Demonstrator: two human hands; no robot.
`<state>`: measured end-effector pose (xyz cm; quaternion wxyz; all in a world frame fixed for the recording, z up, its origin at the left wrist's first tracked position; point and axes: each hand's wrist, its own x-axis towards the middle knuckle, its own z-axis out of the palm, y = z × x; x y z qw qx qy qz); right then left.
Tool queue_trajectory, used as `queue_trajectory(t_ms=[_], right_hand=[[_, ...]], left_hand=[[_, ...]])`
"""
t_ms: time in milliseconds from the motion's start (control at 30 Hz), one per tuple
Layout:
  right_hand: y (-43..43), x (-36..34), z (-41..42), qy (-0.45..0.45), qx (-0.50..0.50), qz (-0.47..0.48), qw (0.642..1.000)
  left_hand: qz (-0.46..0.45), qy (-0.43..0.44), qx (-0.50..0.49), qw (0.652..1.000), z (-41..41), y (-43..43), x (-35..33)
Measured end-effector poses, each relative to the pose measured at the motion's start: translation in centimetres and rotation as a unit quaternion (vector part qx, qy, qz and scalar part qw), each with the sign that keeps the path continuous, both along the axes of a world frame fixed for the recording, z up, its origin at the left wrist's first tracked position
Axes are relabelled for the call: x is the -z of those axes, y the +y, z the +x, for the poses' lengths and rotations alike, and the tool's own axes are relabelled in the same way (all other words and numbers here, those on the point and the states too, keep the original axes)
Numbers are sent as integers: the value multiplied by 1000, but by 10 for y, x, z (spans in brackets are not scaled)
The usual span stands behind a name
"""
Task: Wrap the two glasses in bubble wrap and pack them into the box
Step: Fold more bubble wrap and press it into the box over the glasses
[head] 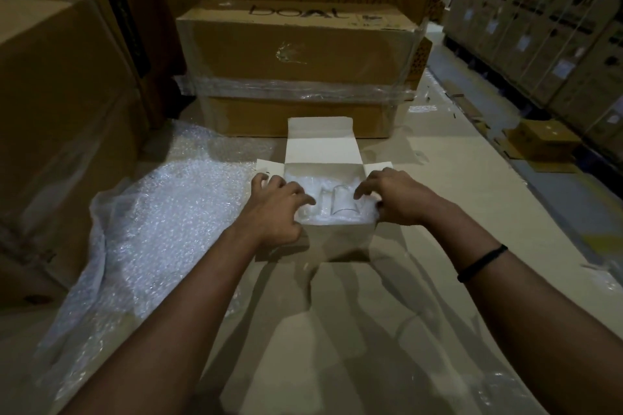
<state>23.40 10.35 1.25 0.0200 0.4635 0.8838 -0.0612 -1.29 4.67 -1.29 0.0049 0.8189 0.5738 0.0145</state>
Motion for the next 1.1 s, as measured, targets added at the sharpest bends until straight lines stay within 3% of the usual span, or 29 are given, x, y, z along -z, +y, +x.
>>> queue_trajectory(t_ms=[100, 233, 300, 400, 467, 567, 733, 900, 1000, 1100], right_hand=[[-9, -11, 2, 76, 7, -52, 996], [-14, -7, -10, -104, -24, -107, 989], [-11, -5, -14, -112, 2, -132, 985], [-10, -10, -14, -3, 44, -157, 987], [-10, -18, -9, 129, 67, -150, 978], [-6, -26, -9, 239, 102, -223, 940], [-2, -18, -39, 103, 100, -350, 926], [6, -5, -58, 6, 133, -445, 886], [6, -11, -56, 17, 151, -440, 885], [15, -25, -43, 125, 206, -369, 897]], left_hand=[[-46, -96, 10, 994, 14, -5, -6], [-148, -60, 17, 987, 29, -4, 1], [-182, -48, 12, 982, 32, -2, 5], [-190, -92, -16, 977, 28, -3, 2], [-125, -115, -59, 984, 17, -2, -3], [-36, -50, -60, 996, -1, 2, -9], [-85, 59, -40, 994, 1, 1, -6], [-123, 117, -43, 984, 10, 4, -4], [-116, 109, -40, 986, 9, 6, -9], [-91, -13, -32, 995, 9, 9, -4]])
